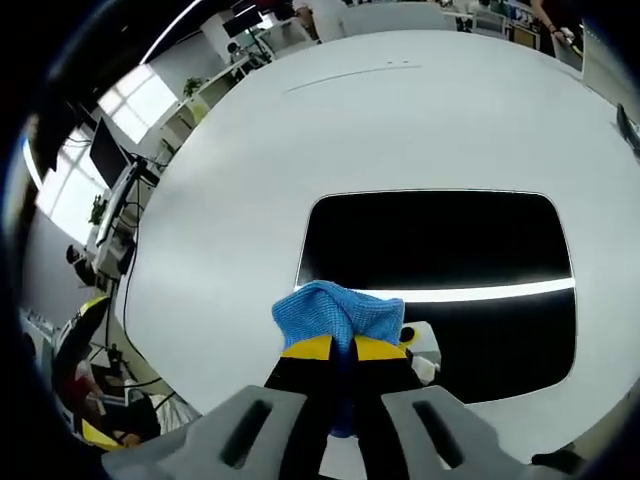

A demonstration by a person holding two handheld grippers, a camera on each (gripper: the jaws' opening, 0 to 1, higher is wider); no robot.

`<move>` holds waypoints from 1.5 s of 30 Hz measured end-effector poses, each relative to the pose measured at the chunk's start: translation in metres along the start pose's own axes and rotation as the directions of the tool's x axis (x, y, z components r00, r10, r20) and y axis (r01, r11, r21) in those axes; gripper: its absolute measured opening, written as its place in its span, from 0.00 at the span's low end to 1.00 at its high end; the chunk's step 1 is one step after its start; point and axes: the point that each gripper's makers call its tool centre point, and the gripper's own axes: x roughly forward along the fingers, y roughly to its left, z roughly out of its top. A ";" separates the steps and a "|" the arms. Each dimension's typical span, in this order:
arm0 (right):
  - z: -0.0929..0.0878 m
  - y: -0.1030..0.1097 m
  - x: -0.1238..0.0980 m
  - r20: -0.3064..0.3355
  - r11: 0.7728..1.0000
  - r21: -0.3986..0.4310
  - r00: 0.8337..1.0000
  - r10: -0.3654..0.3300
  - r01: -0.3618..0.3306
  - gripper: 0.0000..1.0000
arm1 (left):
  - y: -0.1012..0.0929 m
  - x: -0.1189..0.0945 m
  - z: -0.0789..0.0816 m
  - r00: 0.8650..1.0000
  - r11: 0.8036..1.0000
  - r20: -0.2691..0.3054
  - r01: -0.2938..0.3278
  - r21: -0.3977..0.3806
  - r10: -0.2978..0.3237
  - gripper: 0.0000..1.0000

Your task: Wipe the mirror surface with the cleaning cloth until all visible marks leave the cleaned area.

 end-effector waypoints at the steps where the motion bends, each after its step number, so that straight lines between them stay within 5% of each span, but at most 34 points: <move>1: 0.000 -0.001 0.000 -0.002 1.000 -0.002 1.000 -0.001 0.001 0.00 | 0.000 0.000 0.000 1.000 1.000 0.003 -0.002 -0.002 0.002 0.99; 10: 0.001 -0.002 -0.001 0.001 1.000 -0.009 1.000 0.003 -0.003 0.00 | 0.000 -0.001 -0.001 1.000 1.000 0.001 -0.006 -0.005 0.006 0.99; 45: 0.061 -0.010 0.025 0.007 0.992 -0.123 0.999 -0.033 0.034 0.00 | -0.008 0.005 -0.007 0.999 1.000 -0.042 0.012 0.003 -0.012 0.99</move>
